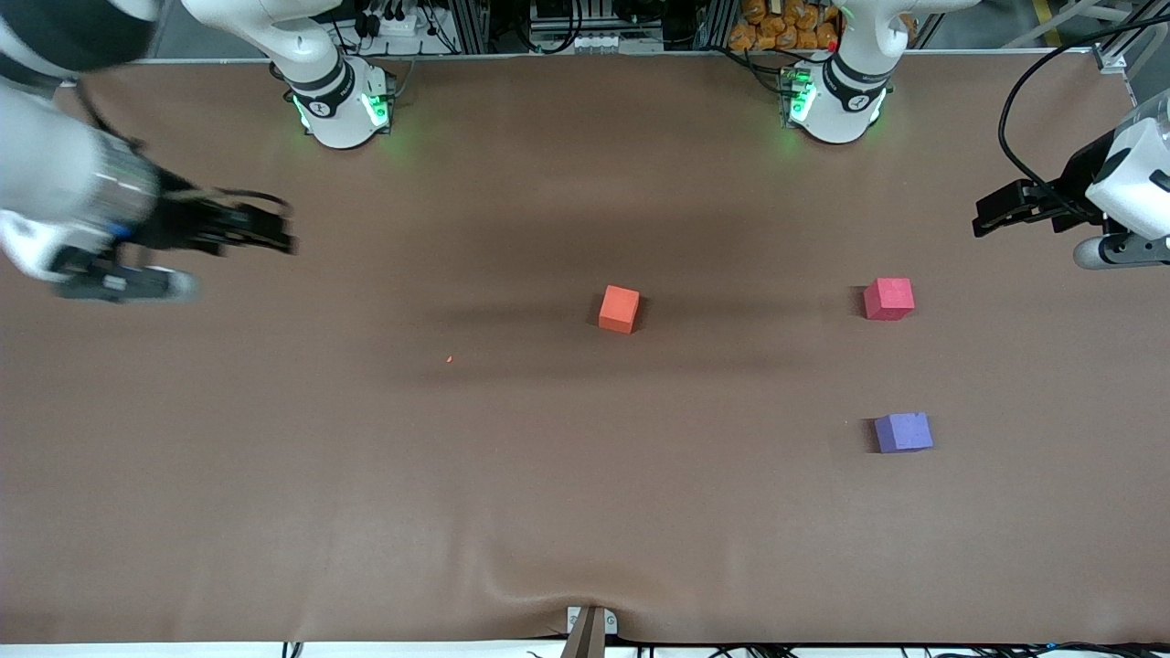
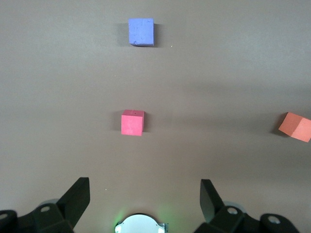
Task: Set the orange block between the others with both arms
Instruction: 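Reach the left gripper to the orange cube and grasp it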
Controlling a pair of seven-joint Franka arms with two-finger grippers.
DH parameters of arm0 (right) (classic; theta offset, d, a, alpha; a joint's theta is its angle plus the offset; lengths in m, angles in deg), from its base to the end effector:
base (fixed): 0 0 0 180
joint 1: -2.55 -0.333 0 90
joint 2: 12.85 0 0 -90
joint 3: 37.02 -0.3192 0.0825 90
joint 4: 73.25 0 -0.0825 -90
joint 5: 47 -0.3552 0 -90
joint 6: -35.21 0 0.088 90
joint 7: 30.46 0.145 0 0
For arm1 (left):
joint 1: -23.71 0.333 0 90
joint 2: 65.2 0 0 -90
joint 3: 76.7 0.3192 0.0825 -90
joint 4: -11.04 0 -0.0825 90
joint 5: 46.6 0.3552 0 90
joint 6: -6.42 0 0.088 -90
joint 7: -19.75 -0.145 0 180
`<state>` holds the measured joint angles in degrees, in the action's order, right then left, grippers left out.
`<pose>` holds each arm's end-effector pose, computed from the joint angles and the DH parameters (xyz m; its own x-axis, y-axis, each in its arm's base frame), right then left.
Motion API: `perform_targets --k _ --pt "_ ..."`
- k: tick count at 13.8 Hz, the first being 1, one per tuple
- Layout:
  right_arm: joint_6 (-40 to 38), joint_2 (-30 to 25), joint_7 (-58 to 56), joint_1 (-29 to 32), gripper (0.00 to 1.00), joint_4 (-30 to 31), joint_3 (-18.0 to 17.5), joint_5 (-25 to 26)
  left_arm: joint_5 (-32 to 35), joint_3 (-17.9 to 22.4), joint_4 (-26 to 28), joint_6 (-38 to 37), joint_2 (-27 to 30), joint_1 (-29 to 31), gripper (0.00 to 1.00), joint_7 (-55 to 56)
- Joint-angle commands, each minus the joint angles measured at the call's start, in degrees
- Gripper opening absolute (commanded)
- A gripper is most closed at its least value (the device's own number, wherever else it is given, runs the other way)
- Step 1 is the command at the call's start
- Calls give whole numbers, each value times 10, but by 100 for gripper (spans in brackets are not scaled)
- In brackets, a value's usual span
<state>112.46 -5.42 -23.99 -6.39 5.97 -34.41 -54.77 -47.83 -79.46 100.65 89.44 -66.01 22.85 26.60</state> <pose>0.5300 0.0824 0.5860 0.9842 0.0260 -0.1749 0.0067 -0.9939 -0.1101 0.5102 -0.0354 0.5758 0.9900 0.0542 -0.1305 0.0555 -0.9984 0.0066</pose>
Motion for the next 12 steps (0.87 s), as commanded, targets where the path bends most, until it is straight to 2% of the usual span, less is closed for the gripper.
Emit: perform_targets --k 1,4,7,10,12 --pt "-9 -34 -103 45 100 22 -11 47 -11 -3 -9 -4 1 1 100 -15" --pt "-9 -41 -130 54 100 24 9 92 -11 -14 -8 -5 1 -2 100 -4" --pt "-7 -51 -140 55 100 26 17 87 -11 -48 -9 14 -18 -11 100 33" --pt "-3 -50 -139 52 100 27 16 75 -11 -92 -9 72 -72 -41 100 145" --pt "-3 -49 -137 53 100 27 17 62 -9 -99 -10 129 -123 -90 100 206"
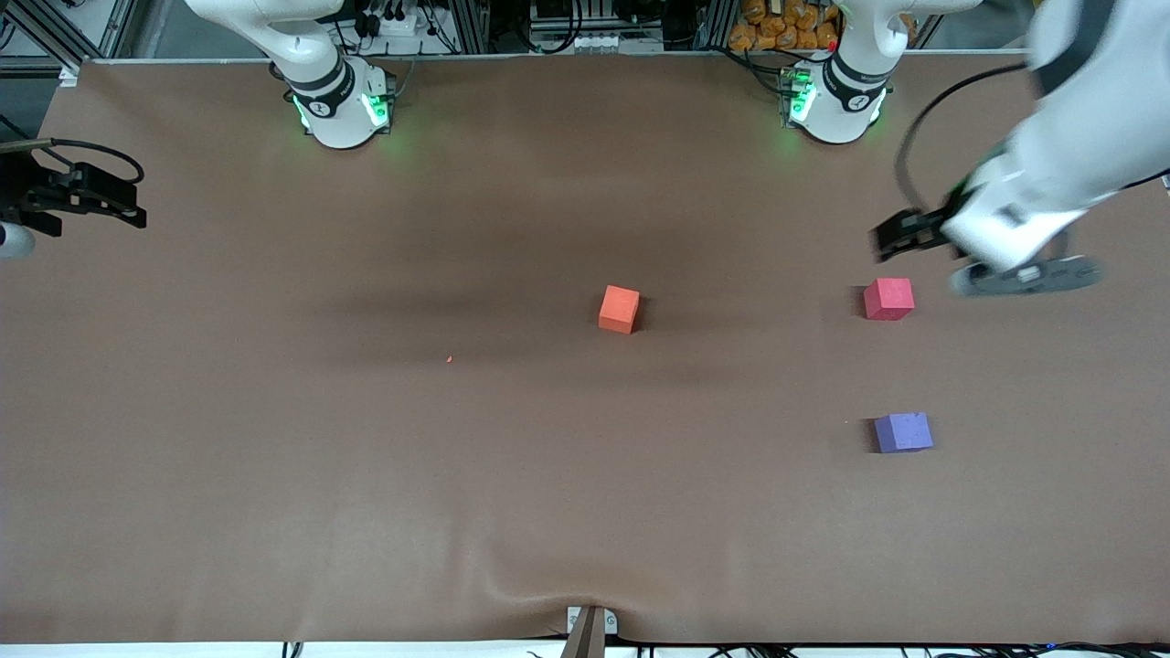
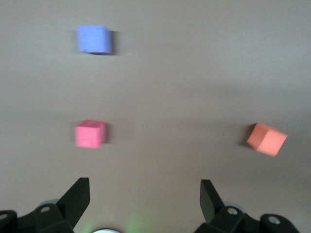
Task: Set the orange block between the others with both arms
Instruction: 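Reach the left gripper to the orange cube and grasp it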
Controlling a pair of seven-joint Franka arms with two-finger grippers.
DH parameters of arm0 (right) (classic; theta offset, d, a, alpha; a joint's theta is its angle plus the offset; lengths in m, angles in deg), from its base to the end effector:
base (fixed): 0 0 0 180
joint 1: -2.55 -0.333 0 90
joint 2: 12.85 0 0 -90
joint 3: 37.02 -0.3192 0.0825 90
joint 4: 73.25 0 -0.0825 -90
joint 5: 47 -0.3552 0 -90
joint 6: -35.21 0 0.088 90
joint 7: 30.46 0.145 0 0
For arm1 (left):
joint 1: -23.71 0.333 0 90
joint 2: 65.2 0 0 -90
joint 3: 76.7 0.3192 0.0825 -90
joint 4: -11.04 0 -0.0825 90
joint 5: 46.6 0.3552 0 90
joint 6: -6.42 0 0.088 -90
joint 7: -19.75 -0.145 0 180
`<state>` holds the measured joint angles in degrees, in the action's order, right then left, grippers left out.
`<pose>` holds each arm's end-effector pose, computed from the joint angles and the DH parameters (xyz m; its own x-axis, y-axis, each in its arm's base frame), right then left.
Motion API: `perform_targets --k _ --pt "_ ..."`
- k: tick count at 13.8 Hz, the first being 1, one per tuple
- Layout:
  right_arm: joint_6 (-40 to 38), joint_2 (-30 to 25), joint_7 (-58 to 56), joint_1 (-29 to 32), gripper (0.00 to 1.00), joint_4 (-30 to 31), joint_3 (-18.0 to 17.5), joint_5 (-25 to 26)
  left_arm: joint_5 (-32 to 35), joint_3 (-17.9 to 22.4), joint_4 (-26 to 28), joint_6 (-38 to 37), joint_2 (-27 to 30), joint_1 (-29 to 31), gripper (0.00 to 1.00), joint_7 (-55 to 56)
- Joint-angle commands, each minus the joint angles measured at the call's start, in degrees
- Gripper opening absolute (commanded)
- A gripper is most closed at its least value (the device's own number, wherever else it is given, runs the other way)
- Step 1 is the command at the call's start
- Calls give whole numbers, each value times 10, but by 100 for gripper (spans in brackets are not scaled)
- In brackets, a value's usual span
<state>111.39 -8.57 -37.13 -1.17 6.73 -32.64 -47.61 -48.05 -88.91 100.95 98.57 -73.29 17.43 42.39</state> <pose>0.5179 -0.0026 0.6069 0.9845 0.1068 -0.1388 0.1048 -0.9943 -0.0212 0.5340 -0.1753 0.5183 0.9909 0.0740 -0.1123 0.0758 -0.9970 0.0126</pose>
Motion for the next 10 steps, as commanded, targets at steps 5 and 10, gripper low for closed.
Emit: perform_targets --k 5,10 --pt "-7 -13 -6 5 100 16 -1 -11 -4 -4 -78 130 -194 -158 100 114" --pt "-8 -12 -8 7 100 16 -1 -11 7 3 -116 210 -298 -243 100 122"
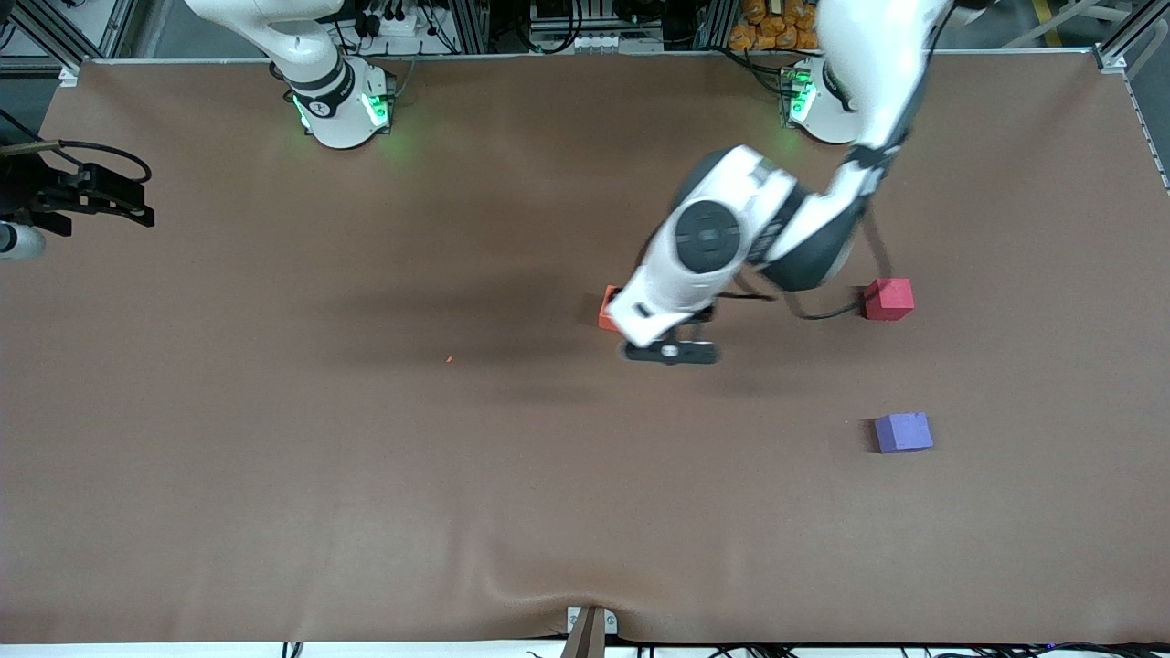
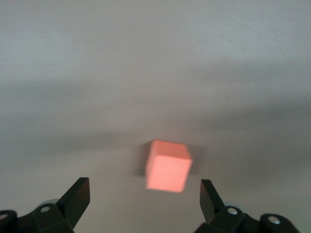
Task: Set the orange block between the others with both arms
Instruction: 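Reach the left gripper to the orange cube and grasp it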
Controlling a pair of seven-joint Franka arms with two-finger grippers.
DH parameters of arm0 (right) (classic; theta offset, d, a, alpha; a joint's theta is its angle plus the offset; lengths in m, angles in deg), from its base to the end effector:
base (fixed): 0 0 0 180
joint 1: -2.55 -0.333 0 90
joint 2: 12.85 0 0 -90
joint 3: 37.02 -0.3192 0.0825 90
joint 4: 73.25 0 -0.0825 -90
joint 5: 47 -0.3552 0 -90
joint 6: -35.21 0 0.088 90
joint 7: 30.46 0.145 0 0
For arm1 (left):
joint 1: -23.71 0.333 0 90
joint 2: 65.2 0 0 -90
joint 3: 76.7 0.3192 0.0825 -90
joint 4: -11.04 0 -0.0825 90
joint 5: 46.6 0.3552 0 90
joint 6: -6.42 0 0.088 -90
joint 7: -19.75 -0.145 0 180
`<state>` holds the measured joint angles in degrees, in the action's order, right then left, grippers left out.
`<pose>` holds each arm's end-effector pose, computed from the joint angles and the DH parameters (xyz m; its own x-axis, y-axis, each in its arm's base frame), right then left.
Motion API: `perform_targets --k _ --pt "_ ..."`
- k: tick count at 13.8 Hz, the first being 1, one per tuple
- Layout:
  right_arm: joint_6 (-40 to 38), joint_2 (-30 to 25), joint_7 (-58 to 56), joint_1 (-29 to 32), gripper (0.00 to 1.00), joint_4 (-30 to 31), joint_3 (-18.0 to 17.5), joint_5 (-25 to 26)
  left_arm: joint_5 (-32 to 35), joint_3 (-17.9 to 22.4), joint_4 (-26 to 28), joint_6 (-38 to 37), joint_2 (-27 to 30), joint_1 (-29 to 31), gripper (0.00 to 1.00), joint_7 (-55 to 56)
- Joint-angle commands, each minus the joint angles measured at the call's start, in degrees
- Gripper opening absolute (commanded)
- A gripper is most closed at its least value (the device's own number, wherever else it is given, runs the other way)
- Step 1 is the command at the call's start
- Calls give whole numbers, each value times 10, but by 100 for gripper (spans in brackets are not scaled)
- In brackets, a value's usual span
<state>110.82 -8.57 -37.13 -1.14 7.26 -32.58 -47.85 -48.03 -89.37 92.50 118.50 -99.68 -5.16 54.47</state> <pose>0.5160 -0.0027 0.6025 0.9818 0.1063 -0.1572 0.1032 -0.9943 -0.0274 0.5254 -0.4355 0.3259 0.9883 -0.0796 -0.1301 -0.0685 -0.9938 0.0881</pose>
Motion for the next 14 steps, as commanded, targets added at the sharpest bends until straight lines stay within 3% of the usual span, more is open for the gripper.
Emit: perform_targets --k 1,5,14 --pt "-2 -12 -8 7 100 10 0 -8 19 7 -32 14 -43 -29 100 -2" --pt "-10 -12 -7 11 100 10 -1 -12 55 5 -28 17 -47 -43 100 -28" --pt "-6 -12 -3 9 100 7 -1 -19 57 5 -13 24 -83 -60 100 -31"
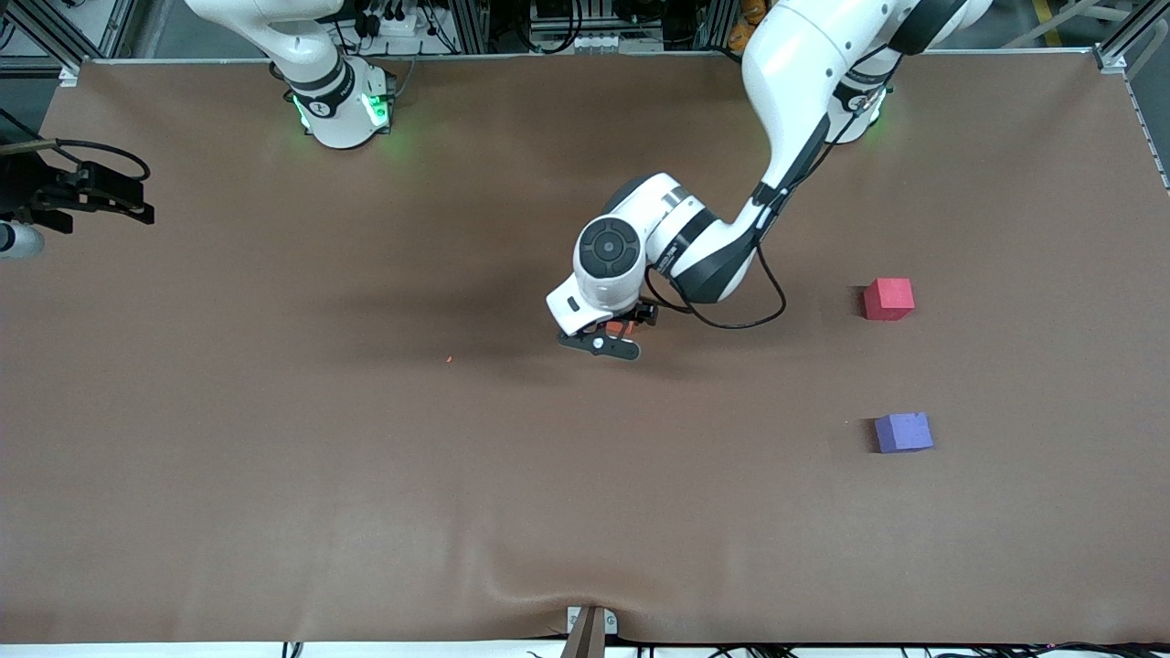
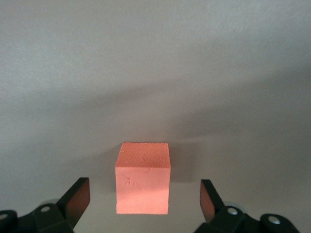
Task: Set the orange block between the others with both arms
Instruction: 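Carry the orange cube with the left gripper between pink and purple cubes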
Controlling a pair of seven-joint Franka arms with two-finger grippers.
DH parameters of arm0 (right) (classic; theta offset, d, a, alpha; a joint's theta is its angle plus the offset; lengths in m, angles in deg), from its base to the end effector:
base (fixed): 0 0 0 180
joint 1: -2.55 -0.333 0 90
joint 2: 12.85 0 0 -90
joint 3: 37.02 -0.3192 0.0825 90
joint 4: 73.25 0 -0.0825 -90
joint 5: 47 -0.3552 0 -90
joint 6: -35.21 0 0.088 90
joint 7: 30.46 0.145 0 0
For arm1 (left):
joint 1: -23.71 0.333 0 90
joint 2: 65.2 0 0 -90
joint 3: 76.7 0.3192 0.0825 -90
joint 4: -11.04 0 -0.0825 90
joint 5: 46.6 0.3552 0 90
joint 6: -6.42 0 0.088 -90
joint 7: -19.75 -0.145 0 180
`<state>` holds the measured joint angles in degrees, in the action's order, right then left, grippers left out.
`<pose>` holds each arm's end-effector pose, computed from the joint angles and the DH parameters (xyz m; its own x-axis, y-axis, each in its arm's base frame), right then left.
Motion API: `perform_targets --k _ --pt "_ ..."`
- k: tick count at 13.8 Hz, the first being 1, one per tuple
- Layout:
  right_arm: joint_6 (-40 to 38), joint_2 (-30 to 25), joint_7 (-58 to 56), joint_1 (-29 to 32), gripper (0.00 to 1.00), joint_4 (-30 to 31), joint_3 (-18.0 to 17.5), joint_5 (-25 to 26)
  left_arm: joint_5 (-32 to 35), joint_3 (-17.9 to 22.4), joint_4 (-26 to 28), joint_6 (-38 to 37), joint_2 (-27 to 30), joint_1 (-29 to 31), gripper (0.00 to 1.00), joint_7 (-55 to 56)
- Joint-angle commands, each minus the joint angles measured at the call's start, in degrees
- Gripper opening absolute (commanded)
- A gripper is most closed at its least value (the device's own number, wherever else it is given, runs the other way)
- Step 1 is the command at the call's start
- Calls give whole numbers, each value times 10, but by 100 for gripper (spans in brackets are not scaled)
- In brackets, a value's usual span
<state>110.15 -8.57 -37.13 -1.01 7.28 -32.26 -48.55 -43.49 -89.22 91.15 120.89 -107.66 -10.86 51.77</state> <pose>0.5142 -0.0046 0.6017 0.9806 0.1018 -0.1675 0.0963 -0.9945 -0.0405 0.4904 -0.4826 0.2437 0.9581 -0.2381 -0.1592 -0.2382 -0.9710 0.0190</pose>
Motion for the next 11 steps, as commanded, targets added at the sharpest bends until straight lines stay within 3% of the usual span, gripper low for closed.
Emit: perform_targets --k 1,11 --pt "1 -12 -3 7 100 6 -5 -11 12 4 9 1 -3 -2 100 -3" --pt "8 -11 27 9 100 -1 -5 -15 44 5 70 35 -4 -13 100 60"
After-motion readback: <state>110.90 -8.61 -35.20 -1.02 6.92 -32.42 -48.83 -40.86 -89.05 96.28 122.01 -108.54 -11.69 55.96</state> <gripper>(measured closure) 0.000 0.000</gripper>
